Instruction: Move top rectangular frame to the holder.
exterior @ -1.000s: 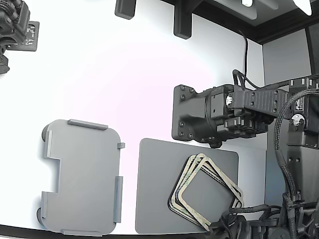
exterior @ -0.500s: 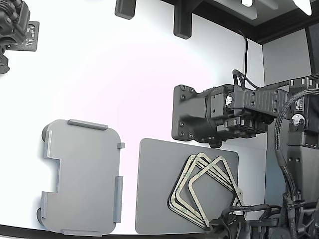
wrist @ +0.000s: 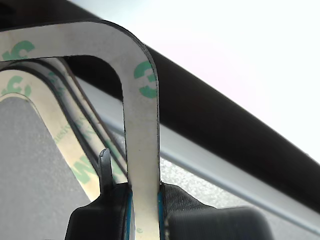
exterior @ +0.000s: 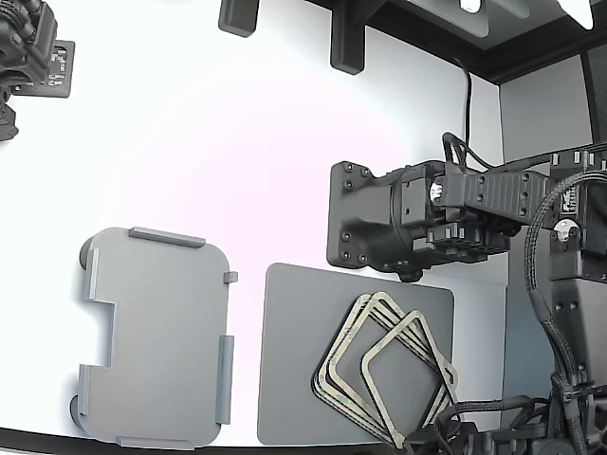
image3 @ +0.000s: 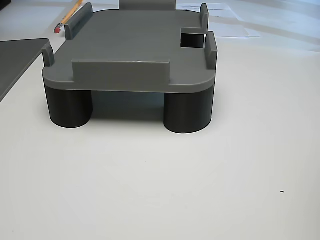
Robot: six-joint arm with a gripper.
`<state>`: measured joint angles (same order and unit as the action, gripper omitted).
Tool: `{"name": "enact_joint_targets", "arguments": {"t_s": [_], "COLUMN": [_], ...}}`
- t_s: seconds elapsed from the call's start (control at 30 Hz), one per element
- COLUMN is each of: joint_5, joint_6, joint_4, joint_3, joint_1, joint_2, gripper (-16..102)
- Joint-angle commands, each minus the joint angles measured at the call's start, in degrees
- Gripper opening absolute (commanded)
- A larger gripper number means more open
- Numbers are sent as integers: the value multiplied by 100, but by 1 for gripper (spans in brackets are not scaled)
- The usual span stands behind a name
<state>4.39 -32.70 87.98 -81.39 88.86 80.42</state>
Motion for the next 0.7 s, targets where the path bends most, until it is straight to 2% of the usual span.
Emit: {"name": "enact_joint_targets", "arguments": {"t_s": [0.0, 0.13, 0.3, 0.37, 0.53, 0.67], "joint_5": [18, 114, 431, 642, 1652, 1819], "joint_6": [35, 308, 1204, 1811, 3876, 4931], "joint_4": [149, 536, 677, 677, 677, 677], "joint_3": [343, 940, 1433, 1512, 1635, 1740], "joint_1": [-185, -352, -712, -879, -1169, -1635], "joint_2": [114, 123, 149, 149, 149, 167], "gripper": [-11, -11, -11, -11, -11, -11]}}
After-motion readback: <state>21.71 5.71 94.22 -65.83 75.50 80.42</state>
